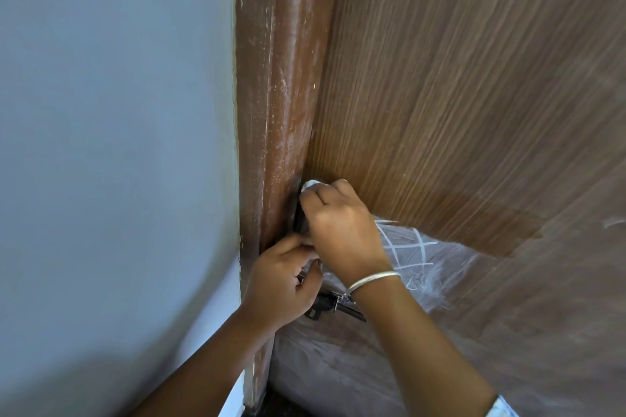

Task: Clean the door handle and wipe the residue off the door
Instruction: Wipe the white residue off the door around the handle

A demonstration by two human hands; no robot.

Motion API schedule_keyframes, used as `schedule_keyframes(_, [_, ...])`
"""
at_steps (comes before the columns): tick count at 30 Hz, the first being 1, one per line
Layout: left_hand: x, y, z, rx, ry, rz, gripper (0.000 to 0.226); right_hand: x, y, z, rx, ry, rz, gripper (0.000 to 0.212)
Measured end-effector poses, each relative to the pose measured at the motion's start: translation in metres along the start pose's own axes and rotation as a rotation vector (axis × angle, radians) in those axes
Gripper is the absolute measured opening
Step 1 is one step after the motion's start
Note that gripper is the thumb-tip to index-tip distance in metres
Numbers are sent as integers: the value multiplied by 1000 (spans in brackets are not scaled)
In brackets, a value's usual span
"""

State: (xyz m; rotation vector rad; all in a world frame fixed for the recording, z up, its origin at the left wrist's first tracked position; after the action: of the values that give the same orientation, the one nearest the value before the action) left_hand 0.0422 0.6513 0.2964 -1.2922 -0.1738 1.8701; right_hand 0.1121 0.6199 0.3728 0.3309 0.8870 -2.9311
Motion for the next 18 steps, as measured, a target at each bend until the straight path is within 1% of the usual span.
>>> schedule_keyframes(3, [-1,0,0,-7,8,0,21,-6,21,3,-73,27,-105,22])
schedule_keyframes(6, [-2,1,-1,1,23,5,22,-18,59,7,-158,58,-198,18])
schedule_keyframes(10, [-4,0,-2,6,29,-5,21,-29,98,15,-329,139,-216,11])
schedule_keyframes(12, [-4,0,-2,-9,34,-4,21,-33,106,16,-389,153,-243,13])
schedule_keyframes(14, [-4,1,-2,-26,31,-6,21,-32,102,13,-378,163,-234,16])
schedule_keyframes(18, [-5,1,-3,-36,-8,-8,21,-18,71,-6,-230,108,-95,22])
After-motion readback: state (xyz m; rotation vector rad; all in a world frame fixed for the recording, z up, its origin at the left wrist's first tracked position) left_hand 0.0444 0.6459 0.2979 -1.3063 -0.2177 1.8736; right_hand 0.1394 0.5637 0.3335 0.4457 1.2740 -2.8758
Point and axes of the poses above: each hand's wrist, its own y-axis away from the middle knuckle, its own z-axis out of the back of the hand, x = y × z, the point moved 5 cm from there along -y, towards the middle knuckle, and after that the axes turned 12 degrees about z, right-handed, at the moved point
